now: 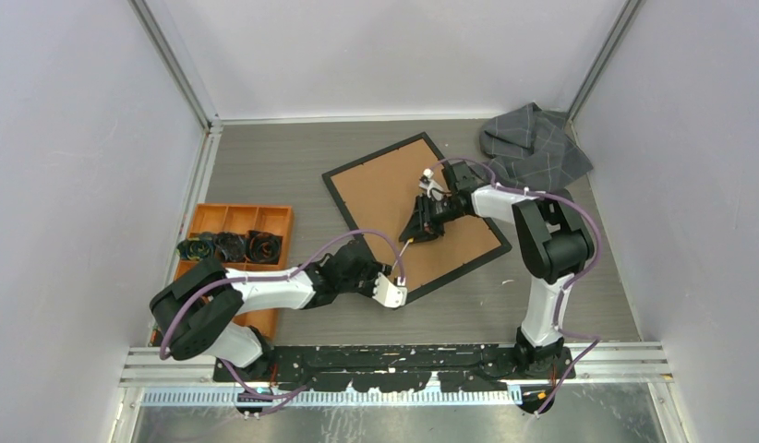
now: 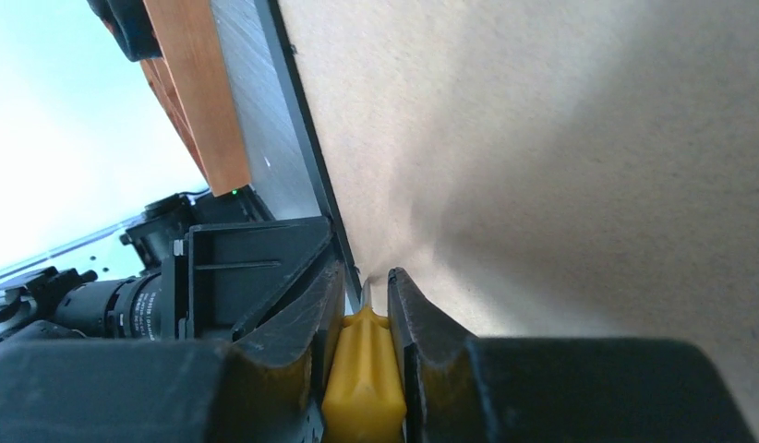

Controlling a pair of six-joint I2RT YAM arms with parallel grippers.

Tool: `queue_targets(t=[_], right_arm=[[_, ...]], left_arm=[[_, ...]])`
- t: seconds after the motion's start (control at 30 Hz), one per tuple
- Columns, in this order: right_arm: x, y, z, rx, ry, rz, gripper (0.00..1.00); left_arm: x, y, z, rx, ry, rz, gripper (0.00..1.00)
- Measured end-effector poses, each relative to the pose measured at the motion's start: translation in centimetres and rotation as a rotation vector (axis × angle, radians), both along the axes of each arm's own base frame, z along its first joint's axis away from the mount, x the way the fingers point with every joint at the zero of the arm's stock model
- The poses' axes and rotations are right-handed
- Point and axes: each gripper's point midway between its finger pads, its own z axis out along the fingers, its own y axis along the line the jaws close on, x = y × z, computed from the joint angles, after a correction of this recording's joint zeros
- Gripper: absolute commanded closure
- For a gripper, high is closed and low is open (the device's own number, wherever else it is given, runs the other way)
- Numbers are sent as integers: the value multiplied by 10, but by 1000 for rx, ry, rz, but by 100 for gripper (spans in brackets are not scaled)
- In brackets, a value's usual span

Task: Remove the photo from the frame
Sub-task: Adjust the screwdriver.

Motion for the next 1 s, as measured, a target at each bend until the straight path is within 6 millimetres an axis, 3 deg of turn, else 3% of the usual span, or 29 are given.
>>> queue_targets(t=[0.23,0.33,0.4,0.53,0.7,0.77,0.83,1.0], right_arm=[[13,-2,20,4,-137,0,99],[16,-5,30,14,-166,-6,99],[19,-7,39,24,-184,-14,99],[23,-15,61,51,-238,-29,99],[21,-19,104,96,-356,-24,99],[17,-19,126,124,-412,-14,99],[12,-19,147,153,-467,-5,99],[0,-17,185,237,-581,14,99]], left_arm=[[0,4,2,-38,44,57,46],[6,13,14,-80,70,109,41],[15,20,30,-127,80,153,39],[38,29,90,-257,121,230,37],[52,10,173,-477,284,202,36],[49,-1,186,-535,400,164,36],[41,-12,185,-551,518,124,36],[9,-34,158,-523,906,55,37]])
